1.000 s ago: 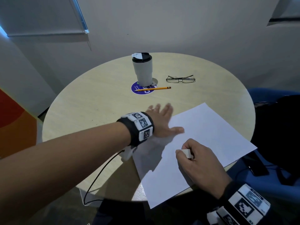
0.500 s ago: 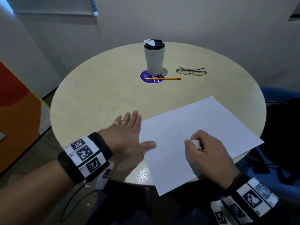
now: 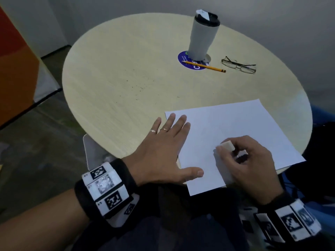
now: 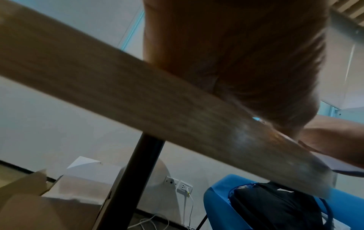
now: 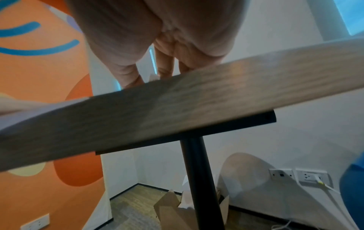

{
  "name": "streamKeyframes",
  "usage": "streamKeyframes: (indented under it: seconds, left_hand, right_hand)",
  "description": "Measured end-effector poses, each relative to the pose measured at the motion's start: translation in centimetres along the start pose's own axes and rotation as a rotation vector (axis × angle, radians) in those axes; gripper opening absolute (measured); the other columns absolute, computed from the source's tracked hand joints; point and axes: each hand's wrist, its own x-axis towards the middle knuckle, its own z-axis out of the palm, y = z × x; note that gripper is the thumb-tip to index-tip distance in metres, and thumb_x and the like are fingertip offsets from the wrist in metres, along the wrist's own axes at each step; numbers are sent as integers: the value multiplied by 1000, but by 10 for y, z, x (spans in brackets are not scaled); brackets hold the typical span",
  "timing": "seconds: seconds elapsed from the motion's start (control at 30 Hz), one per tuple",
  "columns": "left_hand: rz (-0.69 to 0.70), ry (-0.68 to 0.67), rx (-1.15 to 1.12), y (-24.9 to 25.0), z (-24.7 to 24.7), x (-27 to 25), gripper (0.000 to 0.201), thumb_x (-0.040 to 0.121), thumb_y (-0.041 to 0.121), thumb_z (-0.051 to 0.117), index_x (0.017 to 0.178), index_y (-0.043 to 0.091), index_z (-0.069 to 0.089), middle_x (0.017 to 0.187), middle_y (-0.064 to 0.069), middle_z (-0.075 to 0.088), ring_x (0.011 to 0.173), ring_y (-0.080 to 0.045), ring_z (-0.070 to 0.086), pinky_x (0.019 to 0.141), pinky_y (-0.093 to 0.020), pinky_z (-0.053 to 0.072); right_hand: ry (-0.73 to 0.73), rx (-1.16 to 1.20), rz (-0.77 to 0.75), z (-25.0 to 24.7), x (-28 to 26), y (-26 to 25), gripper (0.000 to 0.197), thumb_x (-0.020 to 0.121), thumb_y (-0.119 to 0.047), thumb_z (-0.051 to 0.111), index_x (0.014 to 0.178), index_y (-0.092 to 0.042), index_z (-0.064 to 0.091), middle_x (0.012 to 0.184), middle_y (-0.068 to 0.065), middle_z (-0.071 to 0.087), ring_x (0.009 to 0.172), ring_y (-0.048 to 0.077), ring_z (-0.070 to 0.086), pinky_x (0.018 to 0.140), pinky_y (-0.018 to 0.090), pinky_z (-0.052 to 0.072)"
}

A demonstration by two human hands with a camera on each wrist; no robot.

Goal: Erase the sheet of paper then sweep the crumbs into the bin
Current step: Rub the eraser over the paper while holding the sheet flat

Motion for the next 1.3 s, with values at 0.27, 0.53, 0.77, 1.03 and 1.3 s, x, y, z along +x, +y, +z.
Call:
streamKeyframes:
  seconds: [0.27,0.53,0.77,1.03,1.3]
  left_hand:
    - [103,40,56,8,13,11,140,73,105,28,166,7,-6,174,-8,-18,159,-22,-24,130,-49,-4]
    - [39,21,-8,6,13,15,153,60,109,38,166,11,-12,173,-2,-25,157,-18,-30,129,-48,-10]
    - [38,93,53,6,19,15,151,61,109,32,167,8,-4,175,-8,-15,160,-24,-20,130,-50,-2]
    - [58,124,55,7,19,10,138,73,105,20,167,6,1,175,-11,-12,161,-26,-18,129,-52,0]
    - [39,142,71,20,23,8,135,78,101,20,165,-1,0,174,-17,-11,161,-26,-15,129,-52,2]
  right_hand:
    - [-86,17,-54,13,-4,-18,10,90,-23,82,96,-25,74,77,-8,72,72,17,68,65,17,51]
    - [-126,-6,-79,16,0,-13,16,88,-8,80,80,-20,73,72,-2,69,64,22,64,63,40,52]
    - [-151,-44,-155,27,-7,-22,13,90,-10,79,83,-20,74,76,-5,71,67,20,66,64,31,52]
    - [-96,45,-18,15,0,-10,13,91,-6,74,79,-8,71,65,8,65,59,35,62,61,50,54]
    - [-100,32,-49,16,4,-11,13,91,-10,75,79,-13,71,67,4,68,60,28,65,62,46,56]
